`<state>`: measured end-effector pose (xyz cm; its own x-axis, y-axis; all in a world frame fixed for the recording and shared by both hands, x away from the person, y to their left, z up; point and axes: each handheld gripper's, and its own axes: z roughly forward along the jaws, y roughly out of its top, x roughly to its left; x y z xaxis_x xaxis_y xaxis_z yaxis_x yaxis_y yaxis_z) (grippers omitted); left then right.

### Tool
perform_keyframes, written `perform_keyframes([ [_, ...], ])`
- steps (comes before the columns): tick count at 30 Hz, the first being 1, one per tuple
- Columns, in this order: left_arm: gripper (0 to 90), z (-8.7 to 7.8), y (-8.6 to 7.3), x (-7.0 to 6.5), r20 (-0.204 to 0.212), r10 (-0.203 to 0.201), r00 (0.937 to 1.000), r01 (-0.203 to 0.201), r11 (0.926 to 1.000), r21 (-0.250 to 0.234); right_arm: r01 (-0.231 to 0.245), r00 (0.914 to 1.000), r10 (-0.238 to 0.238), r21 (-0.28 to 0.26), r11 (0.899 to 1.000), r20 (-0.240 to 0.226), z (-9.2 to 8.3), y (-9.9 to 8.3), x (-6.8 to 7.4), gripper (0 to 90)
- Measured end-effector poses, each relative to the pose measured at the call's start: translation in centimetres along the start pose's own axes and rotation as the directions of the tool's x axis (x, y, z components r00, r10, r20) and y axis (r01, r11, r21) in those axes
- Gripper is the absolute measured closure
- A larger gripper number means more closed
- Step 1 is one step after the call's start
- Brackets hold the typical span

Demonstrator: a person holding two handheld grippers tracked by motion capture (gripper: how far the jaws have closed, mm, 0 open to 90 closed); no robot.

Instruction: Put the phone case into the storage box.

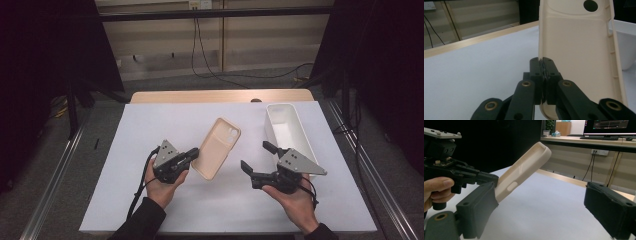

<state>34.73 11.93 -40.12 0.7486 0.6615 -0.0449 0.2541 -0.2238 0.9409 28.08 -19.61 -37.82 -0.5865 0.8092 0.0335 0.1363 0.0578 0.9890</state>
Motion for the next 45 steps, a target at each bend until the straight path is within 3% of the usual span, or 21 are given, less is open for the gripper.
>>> perform_keyframes([
  [4, 87.8, 0.0, 0.1, -0.2, 0.001, -0.013, 0.9999, 0.013, 0.9999, -0.009, -0.004, 0.9999, 0.004, 0.005, 1.0, -0.011, 0.8, 0.4, 0.0, 13.9],
  [10, 87.9, 0.4, 0.4, -0.5, 0.005, 0.001, 1.0, -0.001, 0.9999, -0.01, -0.017, 0.9997, 0.017, -0.006, 1.0, -0.019, 2.2, 1.3, -0.4, 17.9],
  [15, 87.8, 0.9, 0.6, -0.8, 0.003, 0.017, 0.9998, -0.017, 0.9998, -0.006, -0.009, 0.9993, 0.009, 0.009, 1.0, -0.036, 3.5, 2.1, -0.6, 26.5],
  [22, 87.8, 1.3, 0.8, -1.1, 0.0, 0.031, 0.9995, -0.031, 0.9995, -0.012, -0.03, 0.9996, 0.03, 0.026, 0.999, 0.005, 4.4, 2.4, -1.3, 36.7],
  [27, 87.8, 1.2, 0.7, -1.1, 0.0, 0.025, 0.9997, -0.025, 0.9995, -0.018, -0.036, 0.9994, 0.036, 0.037, 0.999, 0.0, 5.0, 2.0, -1.2, 42.6],
  [45, 87.7, 1.5, 0.5, -1.2, 0.001, 0.031, 0.9995, -0.031, 0.9994, -0.017, -0.09, 0.9959, 0.09, 0.067, 0.994, 0.011, 5.2, 1.4, -1.4, 55.6],
])
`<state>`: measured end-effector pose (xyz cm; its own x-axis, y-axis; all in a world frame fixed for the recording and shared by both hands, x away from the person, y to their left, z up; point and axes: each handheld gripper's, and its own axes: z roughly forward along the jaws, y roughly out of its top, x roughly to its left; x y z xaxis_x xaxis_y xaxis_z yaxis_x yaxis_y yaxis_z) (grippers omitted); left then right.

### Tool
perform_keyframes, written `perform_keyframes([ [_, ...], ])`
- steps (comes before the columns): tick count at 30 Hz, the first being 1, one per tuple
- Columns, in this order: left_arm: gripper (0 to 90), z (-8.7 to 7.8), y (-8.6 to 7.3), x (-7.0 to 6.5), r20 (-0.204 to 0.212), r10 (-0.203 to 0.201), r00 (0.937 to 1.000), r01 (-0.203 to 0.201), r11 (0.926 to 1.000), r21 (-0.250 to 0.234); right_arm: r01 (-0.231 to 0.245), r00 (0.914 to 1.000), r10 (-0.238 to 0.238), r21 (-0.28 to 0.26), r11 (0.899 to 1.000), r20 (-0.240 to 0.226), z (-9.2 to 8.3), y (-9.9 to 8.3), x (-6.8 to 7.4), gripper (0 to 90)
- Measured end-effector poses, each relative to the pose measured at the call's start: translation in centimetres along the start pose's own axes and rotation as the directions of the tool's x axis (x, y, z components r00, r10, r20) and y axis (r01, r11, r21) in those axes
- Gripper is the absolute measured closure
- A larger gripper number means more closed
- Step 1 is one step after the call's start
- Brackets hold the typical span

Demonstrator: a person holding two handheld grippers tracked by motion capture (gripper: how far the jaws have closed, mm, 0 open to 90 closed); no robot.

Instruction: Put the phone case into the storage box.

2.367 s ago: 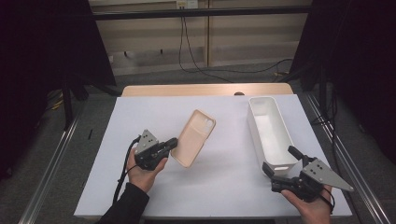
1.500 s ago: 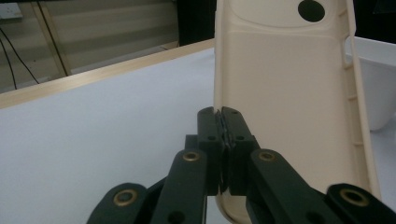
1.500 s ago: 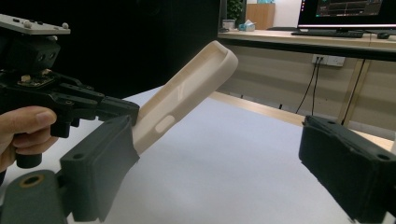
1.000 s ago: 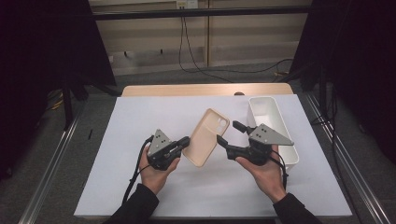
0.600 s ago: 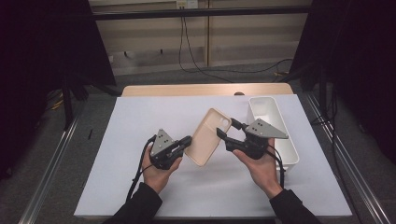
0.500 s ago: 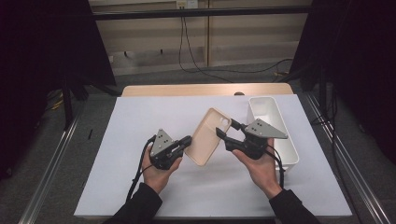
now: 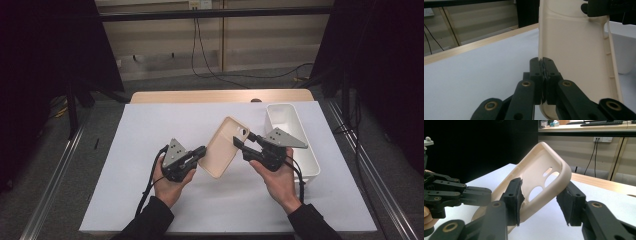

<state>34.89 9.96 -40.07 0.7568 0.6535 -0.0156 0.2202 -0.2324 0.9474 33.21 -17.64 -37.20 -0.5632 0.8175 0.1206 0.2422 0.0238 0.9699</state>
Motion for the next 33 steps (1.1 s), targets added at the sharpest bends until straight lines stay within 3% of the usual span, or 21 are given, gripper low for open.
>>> perform_keyframes([
  [19, 87.3, 0.14, -0.29, -0.48, 0.006, 0.017, 0.9998, -0.017, 0.9997, 0.018, -0.005, 1.0, 0.005, 0.001, 1.0, 0.001, 0.07, -0.16, -0.11, 69.6],
  [28, 85.4, 0.81, -0.79, -0.46, 0.013, 0.012, 0.9998, -0.013, 0.9986, 0.052, -0.023, 0.998, 0.021, -0.023, 0.999, -0.059, 0.0, 0.04, 0.15, 80.8],
  [33, 81.3, 0.7, -0.73, -0.09, 0.019, -0.011, 0.9998, 0.01, 0.999, 0.042, 0.01, 0.9966, -0.013, -0.038, 0.999, -0.082, -0.02, 0.16, 0.68, 81.4],
])
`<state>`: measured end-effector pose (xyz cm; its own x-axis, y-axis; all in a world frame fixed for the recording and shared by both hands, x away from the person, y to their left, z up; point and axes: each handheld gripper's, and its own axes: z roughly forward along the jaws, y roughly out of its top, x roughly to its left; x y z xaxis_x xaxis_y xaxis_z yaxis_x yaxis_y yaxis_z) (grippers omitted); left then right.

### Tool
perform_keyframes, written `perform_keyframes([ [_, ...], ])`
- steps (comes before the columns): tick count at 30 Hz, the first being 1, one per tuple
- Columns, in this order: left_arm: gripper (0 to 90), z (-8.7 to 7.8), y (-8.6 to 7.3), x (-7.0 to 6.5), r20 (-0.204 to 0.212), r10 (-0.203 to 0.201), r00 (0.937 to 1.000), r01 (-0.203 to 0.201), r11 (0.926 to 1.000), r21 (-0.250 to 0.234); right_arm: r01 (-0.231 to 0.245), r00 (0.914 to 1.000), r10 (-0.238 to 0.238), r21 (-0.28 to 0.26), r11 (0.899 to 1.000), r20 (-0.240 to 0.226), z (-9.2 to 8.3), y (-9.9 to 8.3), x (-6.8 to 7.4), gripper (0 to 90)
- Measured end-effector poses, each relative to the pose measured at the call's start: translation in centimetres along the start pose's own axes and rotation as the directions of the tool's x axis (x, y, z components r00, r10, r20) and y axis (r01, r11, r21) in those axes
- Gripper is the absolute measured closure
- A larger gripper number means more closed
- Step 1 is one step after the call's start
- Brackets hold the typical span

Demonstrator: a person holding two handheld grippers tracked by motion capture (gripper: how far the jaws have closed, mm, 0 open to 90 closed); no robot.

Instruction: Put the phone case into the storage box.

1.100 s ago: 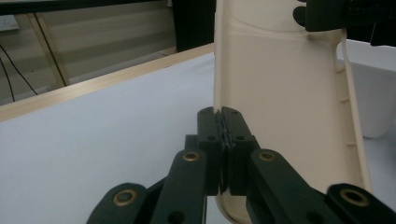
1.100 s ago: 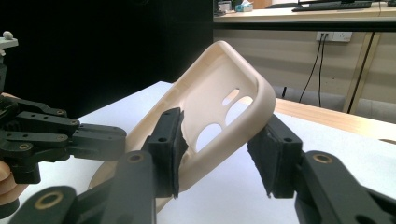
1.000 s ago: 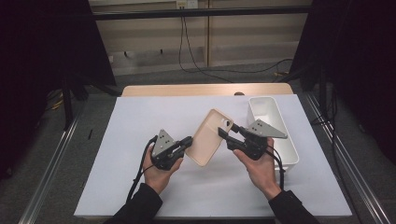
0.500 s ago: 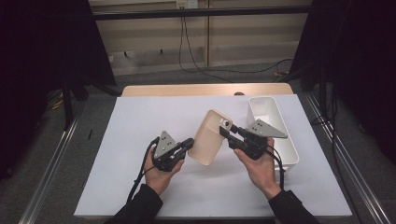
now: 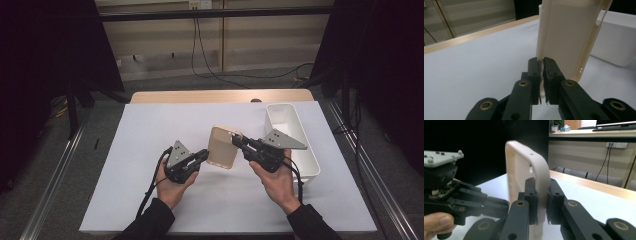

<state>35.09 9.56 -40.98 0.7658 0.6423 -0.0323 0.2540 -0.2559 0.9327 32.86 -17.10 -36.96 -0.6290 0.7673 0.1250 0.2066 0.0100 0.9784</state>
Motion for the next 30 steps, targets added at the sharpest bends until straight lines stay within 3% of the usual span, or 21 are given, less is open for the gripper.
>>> perform_keyframes([
  [1, 72.8, 0.0, 0.0, 0.0, 0.003, -0.002, 1.0, 0.002, 1.0, -0.004, 0.012, 0.9999, -0.012, 0.003, 1.0, 0.002, 0.1, 0.0, 0.0, 81.5],
  [2, 72.8, 0.0, 0.0, 0.1, 0.004, -0.008, 1.0, 0.008, 1.0, -0.005, 0.012, 0.9999, -0.012, 0.003, 1.0, 0.002, 0.1, 0.0, 0.0, 81.5],
  [3, 66.7, 0.1, -0.1, 0.2, 0.01, -0.013, 0.9999, 0.013, 0.9999, -0.004, 0.016, 0.9999, -0.016, 0.007, 1.0, 0.002, 0.1, -0.1, 0.0, 81.5],
  [7, 63.4, 0.1, -0.2, 0.2, 0.005, -0.003, 1.0, 0.003, 1.0, -0.005, 0.033, 0.9995, -0.033, 0.006, 0.999, 0.001, 0.0, -0.1, 0.0, 81.5],
  [10, 47.2, 0.0, -0.1, 0.2, -0.007, 0.001, 1.0, -0.002, 0.9998, -0.022, 0.042, 0.9991, -0.042, -0.002, 0.999, 0.004, -0.2, 0.0, -0.2, 81.5],
  [12, 42.3, -0.1, -0.1, 0.4, -0.015, -0.004, 0.9999, 0.004, 0.9996, -0.028, 0.044, 0.999, -0.044, -0.006, 0.999, 0.003, -0.2, 0.0, -0.3, 81.5],
  [13, 30.9, -0.1, -0.1, 0.6, -0.003, -0.034, 0.9994, 0.033, 0.9988, -0.037, 0.046, 0.9989, -0.046, -0.005, 0.999, 0.006, -0.3, 0.1, -0.4, 81.5],
  [16, 23.2, -0.2, 0.0, 0.9, -0.014, -0.04, 0.9991, 0.04, 0.9985, -0.038, 0.049, 0.9987, -0.049, -0.008, 0.999, 0.009, -0.3, 0.1, -0.5, 81.4],
  [17, 16.8, -0.3, 0.1, 1.1, -0.021, -0.038, 0.999, 0.037, 0.9984, -0.042, 0.045, 0.999, -0.045, -0.011, 0.999, 0.008, -0.4, 0.1, -0.5, 81.4],
  [20, 10.5, -0.5, 0.1, 1.4, -0.022, -0.06, 0.998, 0.059, 0.9971, -0.049, 0.043, 0.9991, -0.043, -0.011, 0.999, 0.005, -0.4, 0.2, -0.6, 81.4],
  [24, 6.0, -0.8, 0.2, 1.9, 0.01, -0.093, 0.9956, 0.094, 0.9937, -0.061, 0.049, 0.9988, -0.049, -0.01, 0.999, 0.006, -0.5, 0.2, -0.9, 81.4],
  [27, 4.6, -1.0, 0.2, 1.9, 0.004, -0.055, 0.9985, 0.055, 0.9966, -0.061, 0.052, 0.9986, -0.052, -0.012, 0.999, 0.008, -0.6, 0.2, -1.1, 81.4],
  [30, 3.6, -1.1, 0.2, 1.9, 0.008, -0.056, 0.9984, 0.057, 0.9968, -0.056, 0.048, 0.9988, -0.048, -0.013, 0.999, 0.01, -0.8, 0.3, -1.4, 81.4],
])
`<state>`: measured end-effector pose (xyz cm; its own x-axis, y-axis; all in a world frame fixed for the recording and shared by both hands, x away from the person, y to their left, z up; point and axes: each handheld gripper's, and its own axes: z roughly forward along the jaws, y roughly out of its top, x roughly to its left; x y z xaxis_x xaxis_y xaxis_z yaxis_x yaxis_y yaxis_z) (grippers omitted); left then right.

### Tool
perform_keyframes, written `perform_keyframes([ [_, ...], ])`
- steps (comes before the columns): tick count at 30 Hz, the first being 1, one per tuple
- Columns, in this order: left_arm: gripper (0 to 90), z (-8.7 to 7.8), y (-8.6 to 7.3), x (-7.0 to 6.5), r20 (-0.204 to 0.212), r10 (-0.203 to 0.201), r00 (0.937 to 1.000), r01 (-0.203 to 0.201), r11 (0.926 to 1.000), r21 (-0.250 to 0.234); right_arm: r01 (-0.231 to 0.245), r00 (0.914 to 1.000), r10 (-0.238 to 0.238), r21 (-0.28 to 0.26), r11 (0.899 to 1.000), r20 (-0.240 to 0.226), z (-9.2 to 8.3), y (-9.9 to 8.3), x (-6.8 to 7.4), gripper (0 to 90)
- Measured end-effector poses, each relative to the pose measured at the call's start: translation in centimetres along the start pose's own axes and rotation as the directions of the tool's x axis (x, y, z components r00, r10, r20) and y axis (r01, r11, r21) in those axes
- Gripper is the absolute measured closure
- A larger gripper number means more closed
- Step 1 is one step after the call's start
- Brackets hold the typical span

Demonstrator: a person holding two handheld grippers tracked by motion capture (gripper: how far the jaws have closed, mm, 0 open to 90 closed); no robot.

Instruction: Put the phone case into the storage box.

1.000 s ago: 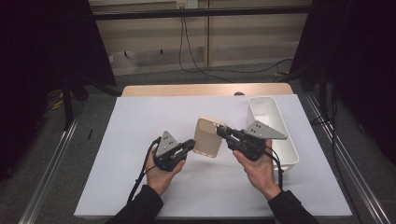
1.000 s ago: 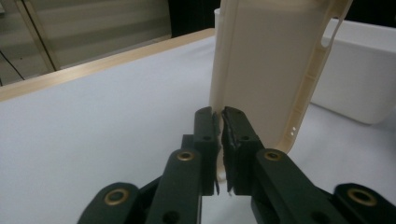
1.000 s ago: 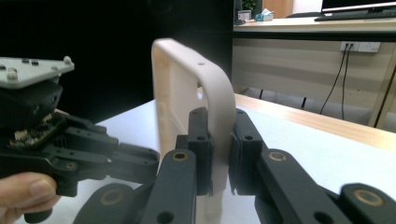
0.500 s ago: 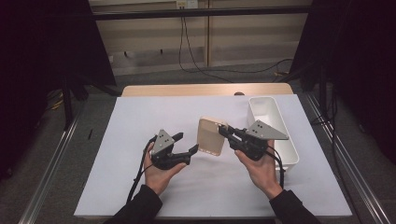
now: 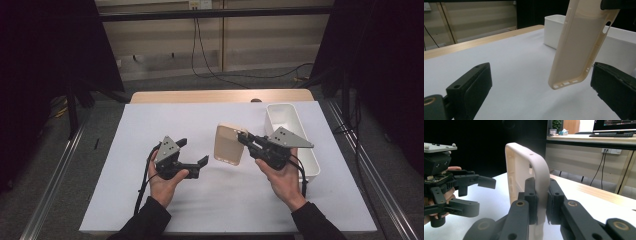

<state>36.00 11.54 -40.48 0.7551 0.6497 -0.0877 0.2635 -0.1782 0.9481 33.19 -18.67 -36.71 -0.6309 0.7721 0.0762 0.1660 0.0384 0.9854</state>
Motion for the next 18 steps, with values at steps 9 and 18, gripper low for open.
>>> perform_keyframes([
  [9, 3.6, -0.4, -0.3, 0.2, -0.029, 0.016, 0.9995, -0.017, 0.9998, -0.009, -0.002, 0.9999, 0.002, -0.02, 1.0, 0.01, -0.8, 0.6, -0.8, 81.4],
  [18, 3.7, -1.3, -0.9, 0.6, -0.062, 0.014, 0.998, -0.015, 0.9997, -0.02, -0.011, 0.9998, 0.012, -0.029, 1.0, 0.016, -1.4, 1.0, -1.8, 81.4],
])
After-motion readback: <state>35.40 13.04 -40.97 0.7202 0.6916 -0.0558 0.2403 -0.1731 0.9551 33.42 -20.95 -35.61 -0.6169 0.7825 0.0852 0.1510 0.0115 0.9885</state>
